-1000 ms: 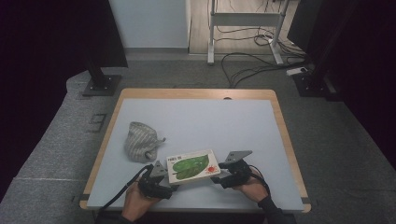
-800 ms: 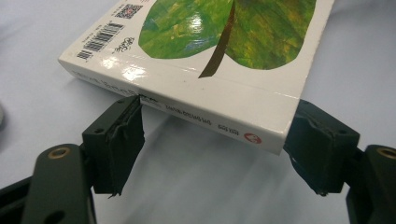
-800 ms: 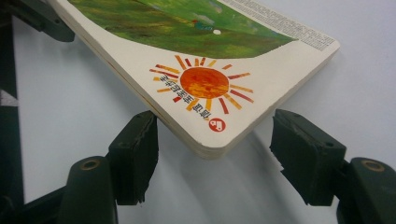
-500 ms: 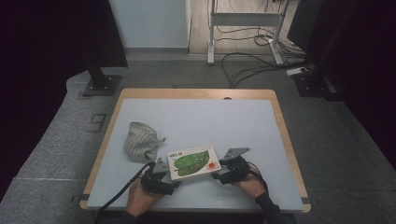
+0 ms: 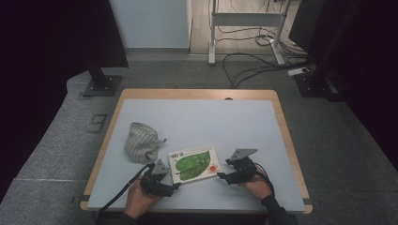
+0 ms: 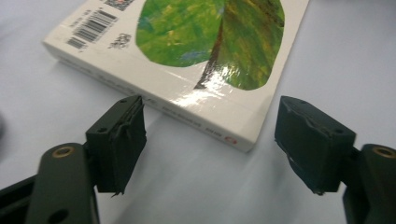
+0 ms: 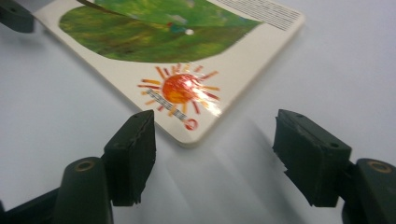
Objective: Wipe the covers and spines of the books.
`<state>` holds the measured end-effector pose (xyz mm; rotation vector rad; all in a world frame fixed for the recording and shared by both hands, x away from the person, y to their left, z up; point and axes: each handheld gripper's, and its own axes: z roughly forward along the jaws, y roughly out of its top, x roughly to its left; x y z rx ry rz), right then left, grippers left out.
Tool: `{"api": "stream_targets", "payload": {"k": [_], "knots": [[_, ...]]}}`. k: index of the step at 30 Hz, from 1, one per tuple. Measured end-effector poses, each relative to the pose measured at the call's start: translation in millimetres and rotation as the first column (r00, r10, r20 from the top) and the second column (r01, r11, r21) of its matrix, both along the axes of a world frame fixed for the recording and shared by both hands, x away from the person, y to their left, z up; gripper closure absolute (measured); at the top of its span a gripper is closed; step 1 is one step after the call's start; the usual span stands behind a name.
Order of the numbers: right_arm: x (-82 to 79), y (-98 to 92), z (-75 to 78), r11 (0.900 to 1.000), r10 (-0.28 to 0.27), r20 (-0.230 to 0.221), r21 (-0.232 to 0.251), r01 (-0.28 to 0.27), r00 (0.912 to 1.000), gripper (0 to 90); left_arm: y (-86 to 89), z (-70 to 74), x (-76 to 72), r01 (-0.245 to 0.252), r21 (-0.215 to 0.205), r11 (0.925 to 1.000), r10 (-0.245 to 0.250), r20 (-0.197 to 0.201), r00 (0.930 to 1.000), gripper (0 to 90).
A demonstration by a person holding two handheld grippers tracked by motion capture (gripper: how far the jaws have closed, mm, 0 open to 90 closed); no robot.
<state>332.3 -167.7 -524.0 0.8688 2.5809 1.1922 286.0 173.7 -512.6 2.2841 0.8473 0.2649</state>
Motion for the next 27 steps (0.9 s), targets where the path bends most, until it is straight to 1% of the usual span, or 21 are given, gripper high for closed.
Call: {"api": "stream_targets", "payload": {"k": [4,6,8,10,12,13,14,16,18,20,21,23,24,25,27], "knots": [[0.4,-8.5,-3.3,0.999,-0.035,0.008,0.001,0.035,0.9994,25.4,7.0,3.3,3.0,-0.017,0.01,0.9998,0.017,0.003,0.9999,19.9],[0.5,-13.5,-4.1,0.999,-0.05,0.026,-0.012,0.051,0.9984,24.2,11.1,6.0,5.7,-0.025,0.013,0.9996,0.025,0.001,0.9997,18.0],[0.3,-19.8,-3.6,0.997,-0.07,0.038,-0.016,0.071,0.9968,23.2,15.8,9.1,9.1,-0.033,0.017,0.9993,0.033,0.001,0.9995,16.3],[0.7,-24.9,-3.0,0.996,-0.091,0.046,-0.018,0.091,0.9948,22.5,20.6,12.2,12.3,-0.044,0.008,0.999,0.044,0.001,0.999,15.2],[1.9,-30.4,-3.1,0.993,-0.117,0.051,-0.022,0.118,0.9919,20.7,24.3,14.7,15.1,-0.05,-0.002,0.9987,0.05,0.0,0.9987,14.7],[2.9,-33.2,-3.4,0.991,-0.13,0.053,-0.026,0.131,0.9901,17.9,26.3,16.1,16.7,-0.053,-0.006,0.9986,0.053,-0.002,0.9986,14.5],[3.8,-35.2,-4.2,0.989,-0.147,0.05,-0.025,0.149,0.9878,15.3,28.3,17.3,18.3,-0.053,-0.008,0.9985,0.053,-0.004,0.9986,14.2],[4.7,-37.6,-5.9,0.984,-0.174,0.042,-0.036,0.176,0.9838,13.5,32.2,19.5,21.9,-0.063,-0.014,0.9979,0.063,-0.006,0.998,13.4],[5.1,-38.5,-8.5,0.98,-0.187,0.042,-0.058,0.189,0.9814,12.0,36.6,21.8,26.2,-0.077,-0.025,0.9967,0.077,-0.008,0.997,11.9],[4.6,-38.7,-10.8,0.982,-0.183,0.043,-0.047,0.185,0.9821,8.7,41.4,24.8,30.6,-0.093,-0.041,0.9949,0.093,-0.002,0.9957,9.3],[4.1,-37.9,-11.3,0.982,-0.181,0.046,-0.049,0.183,0.9825,7.3,42.8,25.9,32.0,-0.098,-0.045,0.9941,0.099,0.002,0.9951,7.2],[3.7,-35.8,-11.8,0.98,-0.18,0.053,-0.07,0.184,0.9822,1.9,46.4,28.6,35.8,-0.111,-0.05,0.9926,0.111,0.003,0.9938,3.6],[4.5,-35.5,-12.4,0.977,-0.194,0.05,-0.077,0.197,0.9798,0.0,48.4,29.8,37.8,-0.116,-0.05,0.9919,0.117,0.002,0.9932,2.7],[5.5,-35.7,-12.7,0.975,-0.203,0.041,-0.077,0.206,0.9782,0.0,51.1,31.4,40.3,-0.123,-0.051,0.9911,0.123,-0.004,0.9924,1.9],[5.4,-35.7,-12.9,0.976,-0.203,0.043,-0.076,0.206,0.9782,0.0,54.7,33.7,43.8,-0.132,-0.047,0.9901,0.132,-0.008,0.9912,0.7]]}}
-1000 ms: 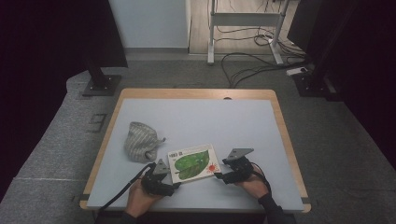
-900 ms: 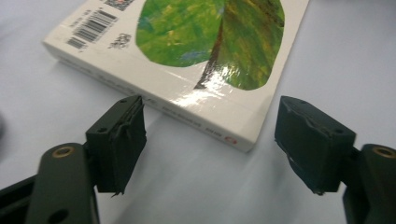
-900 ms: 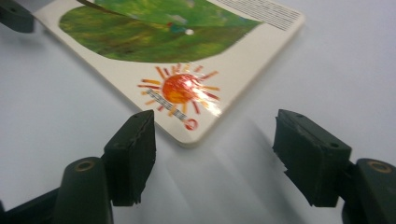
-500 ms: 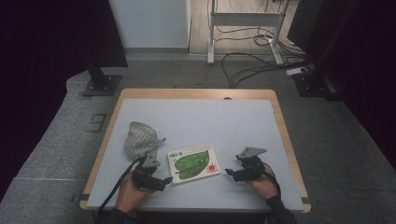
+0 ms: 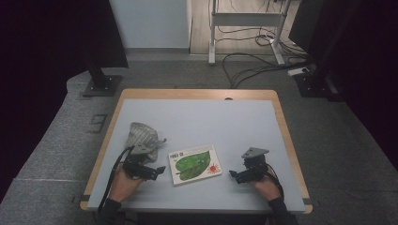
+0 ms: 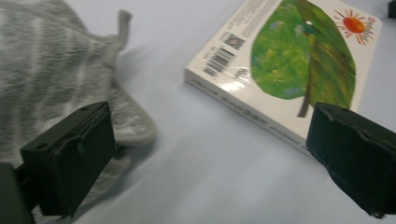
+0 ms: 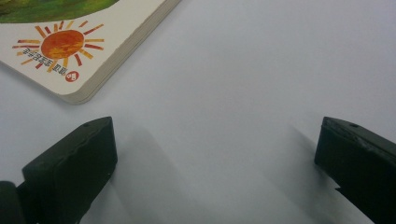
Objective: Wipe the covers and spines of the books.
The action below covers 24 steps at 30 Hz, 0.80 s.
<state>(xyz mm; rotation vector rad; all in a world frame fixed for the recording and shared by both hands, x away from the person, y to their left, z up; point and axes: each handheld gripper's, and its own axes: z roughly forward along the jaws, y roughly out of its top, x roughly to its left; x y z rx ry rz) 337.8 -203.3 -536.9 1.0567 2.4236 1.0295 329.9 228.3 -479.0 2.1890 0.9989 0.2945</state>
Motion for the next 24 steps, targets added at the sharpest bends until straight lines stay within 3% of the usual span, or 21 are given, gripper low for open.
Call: {"api": "stream_targets", "payload": {"k": [14,17,24], "knots": [[-0.5,0.1,-0.6,1.0,0.0,0.005,0.0,0.0,1.0,0.0,17.9,29.5,33.8,-0.053,0.064,0.9965,0.052,0.009,0.9986,0.0],[-0.5,-0.1,-0.6,1.0,0.001,0.004,0.0,-0.001,1.0,0.0,19.9,34.4,42.9,-0.057,0.095,0.9939,0.056,0.01,0.9984,0.0],[-0.4,-0.2,-0.6,1.0,0.001,0.003,0.001,-0.001,1.0,0.0,29.6,33.2,67.2,-0.081,0.095,0.9922,0.083,-0.022,0.9963,1.2]]}}
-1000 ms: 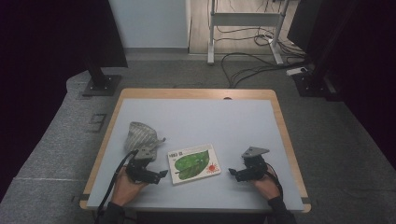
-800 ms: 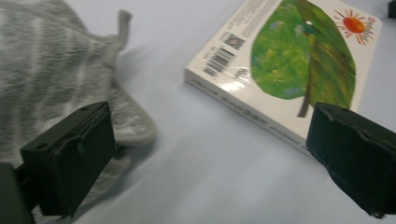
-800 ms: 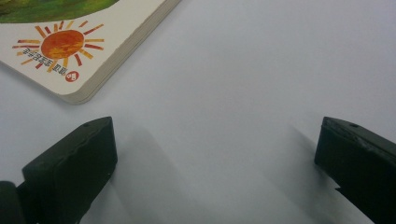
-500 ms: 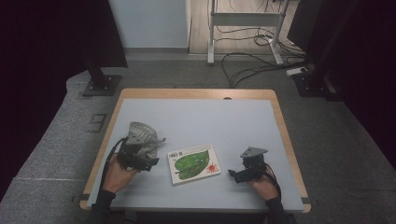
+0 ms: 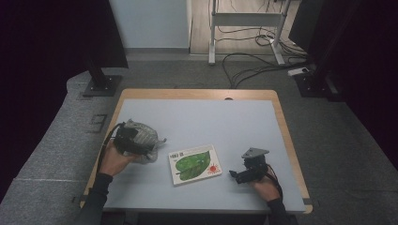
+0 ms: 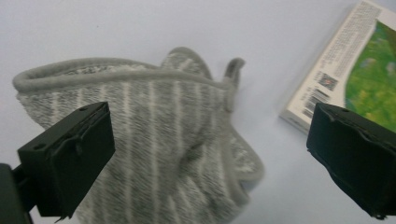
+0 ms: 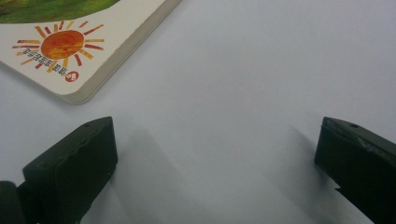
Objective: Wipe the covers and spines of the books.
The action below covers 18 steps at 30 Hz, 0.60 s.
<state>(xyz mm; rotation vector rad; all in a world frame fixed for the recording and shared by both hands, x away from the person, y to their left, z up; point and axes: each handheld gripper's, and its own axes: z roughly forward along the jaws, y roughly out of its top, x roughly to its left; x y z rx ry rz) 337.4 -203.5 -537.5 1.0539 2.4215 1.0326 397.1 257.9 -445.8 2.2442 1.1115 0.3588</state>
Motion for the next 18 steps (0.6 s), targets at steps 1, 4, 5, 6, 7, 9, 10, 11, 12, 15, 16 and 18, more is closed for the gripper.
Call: {"api": "stream_targets", "payload": {"k": [1,4,5,6,7,9,10,11,12,15,16,18], "knots": [[0.0,0.0,0.0,1.0,0.0,0.0,0.0,0.0,1.0,0.0,2.0,-2.0,3.7,-0.005,0.001,1.0,0.005,-0.003,1.0,1.7],[0.0,0.0,0.0,1.0,0.0,0.0,0.0,0.0,1.0,0.0,7.3,-10.1,13.6,-0.019,0.007,0.9998,0.02,-0.022,0.9996,3.2],[0.0,0.0,0.0,1.0,-0.001,-0.001,0.0,0.001,1.0,0.0,8.4,-13.2,16.5,-0.026,0.018,0.9995,0.026,-0.021,0.9994,3.5],[0.0,0.0,0.0,1.0,-0.001,-0.001,0.0,0.001,1.0,0.0,9.5,-16.9,20.0,-0.029,0.026,0.9993,0.029,-0.026,0.9992,4.2],[0.1,0.0,0.0,1.0,0.0,-0.001,0.0,0.0,1.0,0.0,10.3,-19.5,22.5,-0.029,0.035,0.999,0.03,-0.027,0.9992,4.9],[0.0,0.1,0.0,1.0,-0.002,-0.002,0.002,0.002,1.0,0.0,11.0,-24.6,26.2,-0.033,0.056,0.9979,0.034,-0.021,0.9992,7.5],[0.0,0.1,0.0,1.0,-0.001,-0.001,0.002,0.001,1.0,0.0,11.0,-26.9,27.5,-0.033,0.064,0.9974,0.034,-0.02,0.9992,9.6],[0.0,0.1,0.0,1.0,-0.001,-0.001,0.002,0.001,1.0,0.0,10.9,-29.6,29.1,-0.03,0.073,0.9969,0.032,-0.027,0.9991,11.1],[0.0,0.1,0.0,1.0,-0.002,-0.002,0.002,0.002,1.0,0.0,10.7,-32.2,30.3,-0.027,0.079,0.9965,0.03,-0.032,0.999,12.7],[0.0,0.0,0.0,1.0,-0.002,-0.002,0.002,0.002,1.0,0.0,10.6,-38.3,33.0,-0.035,0.099,0.9945,0.038,-0.032,0.9988,15.4],[0.0,0.0,0.0,1.0,-0.002,-0.002,0.002,0.002,1.0,0.0,10.9,-40.0,33.7,-0.039,0.1,0.9943,0.042,-0.031,0.9986,16.7],[0.0,0.0,0.0,1.0,-0.002,-0.002,0.002,0.002,1.0,0.0,12.3,-44.4,35.3,-0.044,0.112,0.9928,0.048,-0.037,0.9982,22.7]]}}
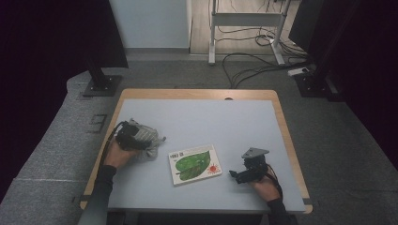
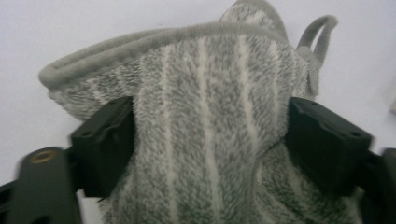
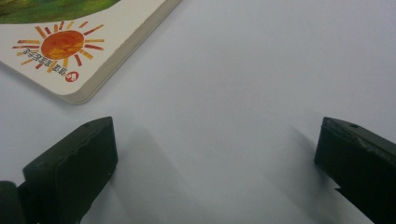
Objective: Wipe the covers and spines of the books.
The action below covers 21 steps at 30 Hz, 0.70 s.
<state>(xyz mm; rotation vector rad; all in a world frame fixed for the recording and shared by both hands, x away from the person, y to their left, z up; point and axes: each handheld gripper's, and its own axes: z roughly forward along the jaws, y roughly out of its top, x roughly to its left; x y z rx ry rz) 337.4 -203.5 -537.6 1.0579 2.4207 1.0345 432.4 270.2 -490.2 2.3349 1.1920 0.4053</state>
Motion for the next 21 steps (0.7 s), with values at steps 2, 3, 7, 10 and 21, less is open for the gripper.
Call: {"api": "stream_targets", "payload": {"k": [2,3,7,10,21], "knots": [[0.0,0.0,0.0,1.0,0.0,0.0,0.0,0.0,1.0,0.0,1.7,-4.8,0.5,0.004,-0.023,0.9997,-0.004,-0.005,1.0,28.9],[0.0,0.0,0.0,1.0,0.0,0.0,0.0,0.0,1.0,0.0,2.0,-6.3,0.5,0.006,-0.027,0.9996,-0.006,-0.008,1.0,31.8],[0.0,0.0,0.0,1.0,0.0,0.0,0.0,0.0,1.0,0.0,3.1,-8.5,-1.8,-0.005,-0.047,0.9989,0.005,-0.008,1.0,40.1],[0.0,0.0,0.0,1.0,0.0,0.0,0.0,0.0,1.0,0.0,2.4,-7.4,-4.3,-0.01,-0.04,0.9992,0.01,0.003,0.9999,51.3],[0.0,-0.1,0.0,1.0,0.0,0.0,0.001,0.0,1.0,0.0,8.0,4.7,-12.0,0.003,-0.064,0.9979,-0.003,0.012,0.9999,66.1]]}}
